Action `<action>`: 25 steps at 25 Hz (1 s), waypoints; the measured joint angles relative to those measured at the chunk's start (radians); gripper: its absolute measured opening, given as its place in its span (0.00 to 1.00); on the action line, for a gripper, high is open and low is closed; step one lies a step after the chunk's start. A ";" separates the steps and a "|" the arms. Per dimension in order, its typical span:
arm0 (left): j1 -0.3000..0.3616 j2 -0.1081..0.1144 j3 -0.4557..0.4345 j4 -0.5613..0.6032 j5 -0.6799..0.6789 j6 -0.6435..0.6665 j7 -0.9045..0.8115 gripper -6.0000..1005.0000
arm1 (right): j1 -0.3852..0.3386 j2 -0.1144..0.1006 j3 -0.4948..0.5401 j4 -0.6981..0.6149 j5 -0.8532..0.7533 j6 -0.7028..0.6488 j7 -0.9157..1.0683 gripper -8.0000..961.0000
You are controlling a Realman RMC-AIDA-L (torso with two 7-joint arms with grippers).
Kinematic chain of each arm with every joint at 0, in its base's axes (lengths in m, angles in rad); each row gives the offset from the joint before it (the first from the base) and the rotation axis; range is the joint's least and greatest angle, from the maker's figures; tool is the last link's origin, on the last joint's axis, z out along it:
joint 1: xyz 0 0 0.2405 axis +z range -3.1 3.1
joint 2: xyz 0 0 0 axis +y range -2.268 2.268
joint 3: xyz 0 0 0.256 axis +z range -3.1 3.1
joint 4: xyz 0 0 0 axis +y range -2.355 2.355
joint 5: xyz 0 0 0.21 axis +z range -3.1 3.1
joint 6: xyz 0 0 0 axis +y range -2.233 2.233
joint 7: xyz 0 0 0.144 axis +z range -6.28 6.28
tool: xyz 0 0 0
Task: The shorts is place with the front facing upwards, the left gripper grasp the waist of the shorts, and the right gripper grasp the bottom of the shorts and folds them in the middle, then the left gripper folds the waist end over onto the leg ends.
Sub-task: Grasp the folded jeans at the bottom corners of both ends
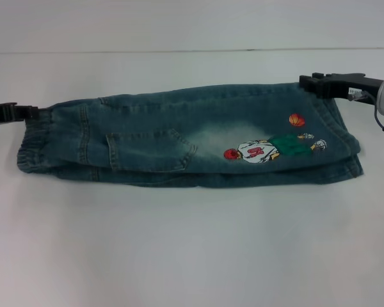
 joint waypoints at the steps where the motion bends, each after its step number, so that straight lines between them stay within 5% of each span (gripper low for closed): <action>1: 0.002 0.001 -0.001 0.002 0.000 0.003 0.000 0.26 | -0.002 0.000 0.002 0.000 0.001 0.001 0.000 0.16; 11: 0.037 0.000 -0.006 0.073 -0.038 0.106 0.005 0.59 | -0.036 -0.016 0.043 -0.032 0.024 -0.134 0.025 0.57; 19: 0.120 0.005 -0.022 0.139 -0.238 0.282 0.117 0.92 | -0.129 -0.062 0.049 -0.117 0.150 -0.591 0.011 0.92; 25: 0.137 0.007 -0.042 0.140 -0.243 0.346 0.149 0.92 | -0.171 -0.075 -0.012 -0.163 0.125 -0.924 -0.089 1.00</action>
